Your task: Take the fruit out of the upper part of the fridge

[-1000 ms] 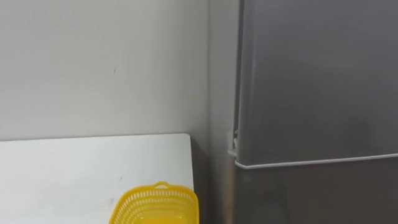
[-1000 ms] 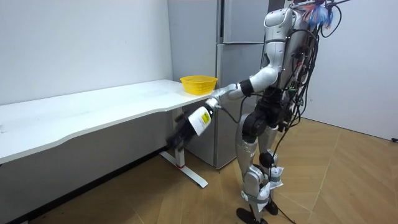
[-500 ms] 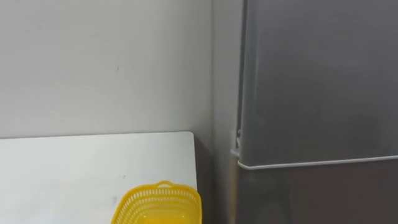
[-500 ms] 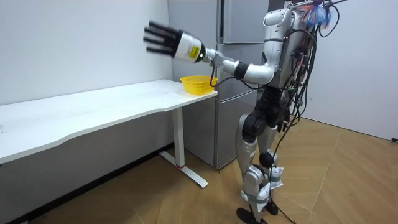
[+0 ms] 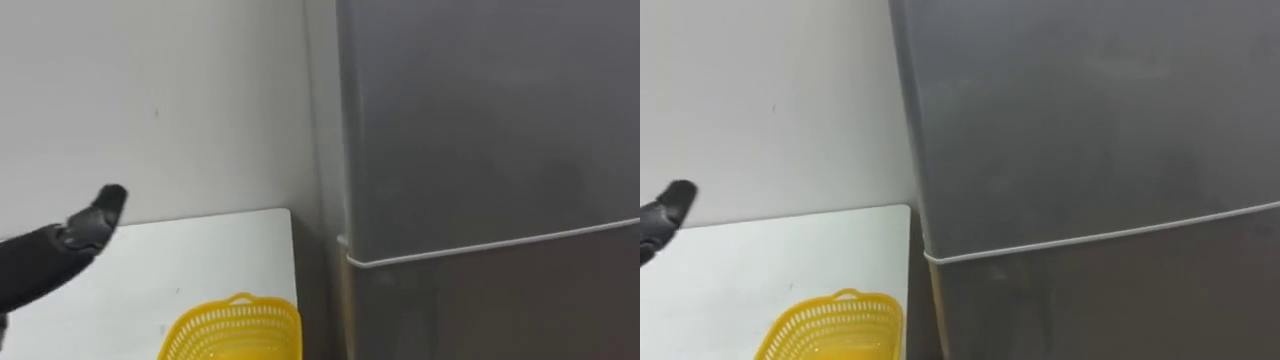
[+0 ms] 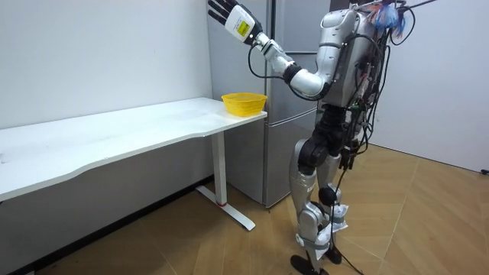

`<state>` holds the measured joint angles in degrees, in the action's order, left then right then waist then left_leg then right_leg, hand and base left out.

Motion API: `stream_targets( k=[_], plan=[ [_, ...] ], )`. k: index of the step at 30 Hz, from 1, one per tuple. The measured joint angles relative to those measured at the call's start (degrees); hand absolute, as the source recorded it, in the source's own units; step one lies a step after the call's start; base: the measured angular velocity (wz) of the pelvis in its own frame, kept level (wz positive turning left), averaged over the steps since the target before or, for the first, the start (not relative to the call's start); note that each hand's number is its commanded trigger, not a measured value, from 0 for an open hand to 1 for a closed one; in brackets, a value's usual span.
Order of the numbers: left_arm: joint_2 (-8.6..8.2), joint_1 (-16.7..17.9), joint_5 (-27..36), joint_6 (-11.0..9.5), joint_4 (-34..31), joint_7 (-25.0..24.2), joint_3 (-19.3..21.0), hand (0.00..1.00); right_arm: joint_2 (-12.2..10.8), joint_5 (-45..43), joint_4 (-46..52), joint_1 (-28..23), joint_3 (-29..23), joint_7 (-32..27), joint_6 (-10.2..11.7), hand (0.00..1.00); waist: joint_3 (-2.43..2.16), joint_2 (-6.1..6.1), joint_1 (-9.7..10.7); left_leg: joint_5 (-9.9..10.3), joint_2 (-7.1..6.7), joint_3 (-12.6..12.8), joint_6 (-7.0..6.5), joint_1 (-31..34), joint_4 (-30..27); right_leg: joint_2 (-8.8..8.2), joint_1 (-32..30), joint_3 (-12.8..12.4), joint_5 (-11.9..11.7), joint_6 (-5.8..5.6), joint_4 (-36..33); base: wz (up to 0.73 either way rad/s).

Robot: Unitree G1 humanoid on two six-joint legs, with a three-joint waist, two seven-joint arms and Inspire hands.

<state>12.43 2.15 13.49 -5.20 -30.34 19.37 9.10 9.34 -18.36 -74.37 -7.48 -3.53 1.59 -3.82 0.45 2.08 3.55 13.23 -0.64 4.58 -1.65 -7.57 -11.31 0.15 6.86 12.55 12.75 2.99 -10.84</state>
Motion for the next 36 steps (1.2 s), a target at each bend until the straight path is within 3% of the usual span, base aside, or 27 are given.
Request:
stream_targets(
  k=[4, 8, 13, 17, 26, 36],
  plan=[
    [0.00, -2.62, 5.07, 1.17, -0.17, -6.66, -2.00, 0.00, 0.15, -0.29, -1.72, 1.34, 0.09, 0.60, 0.00, 0.00, 0.09, -0.34, 1.15, 0.00, 0.03, 0.14, 0.00, 0.14, 0.00, 0.10, -0.44, -1.09, -0.02, -0.03, -0.01, -0.11],
    [0.06, -3.21, 5.09, 1.93, -1.71, -11.34, -5.09, 0.00, 0.10, -1.67, -1.78, 1.30, 0.08, 1.60, -0.07, 0.00, 0.04, -0.57, 2.11, 0.00, -0.08, -0.03, 0.00, 0.23, 0.01, 0.05, -0.47, -1.37, -0.09, -0.14, 0.17, -0.04],
    [0.02, -6.60, 7.13, 5.22, -1.81, -17.62, -8.41, 0.00, 0.16, -1.86, -1.89, 1.16, 0.11, 1.53, -1.21, 0.00, -0.19, -0.33, 2.92, 0.00, -0.07, 0.04, 0.00, 0.14, 0.01, 0.06, -0.49, -1.69, -0.12, -0.12, 0.08, -0.06],
    [0.02, -8.22, 7.18, 5.54, -1.81, -19.20, -9.82, 0.00, 0.24, -1.86, -1.77, 0.73, 0.80, 0.93, -1.31, 0.00, -0.46, 0.09, 3.22, 0.00, -0.05, 0.08, 0.00, -0.04, 0.01, 0.06, -0.43, -1.88, -0.12, -0.10, 0.02, -0.06],
    [-0.23, -8.75, 7.25, 6.25, -1.80, -23.88, -10.96, 0.00, 0.32, -1.77, -1.18, 1.26, 2.34, 0.94, -1.24, 0.00, -0.41, 0.02, 3.79, 0.00, 0.01, 1.36, 0.00, 0.11, 0.03, 0.03, -0.98, -2.31, -0.11, -0.10, 0.02, -0.02],
    [-0.76, -8.95, 8.65, 9.14, -1.79, -29.10, -15.13, 0.00, 0.62, -1.90, -1.23, 1.75, 2.40, 1.02, -1.33, 0.00, -0.36, -0.06, 4.22, 0.00, 0.01, 1.51, 0.00, -0.07, 0.14, 0.13, -0.87, -2.85, -0.22, -0.23, 0.04, -0.01]
  ],
)
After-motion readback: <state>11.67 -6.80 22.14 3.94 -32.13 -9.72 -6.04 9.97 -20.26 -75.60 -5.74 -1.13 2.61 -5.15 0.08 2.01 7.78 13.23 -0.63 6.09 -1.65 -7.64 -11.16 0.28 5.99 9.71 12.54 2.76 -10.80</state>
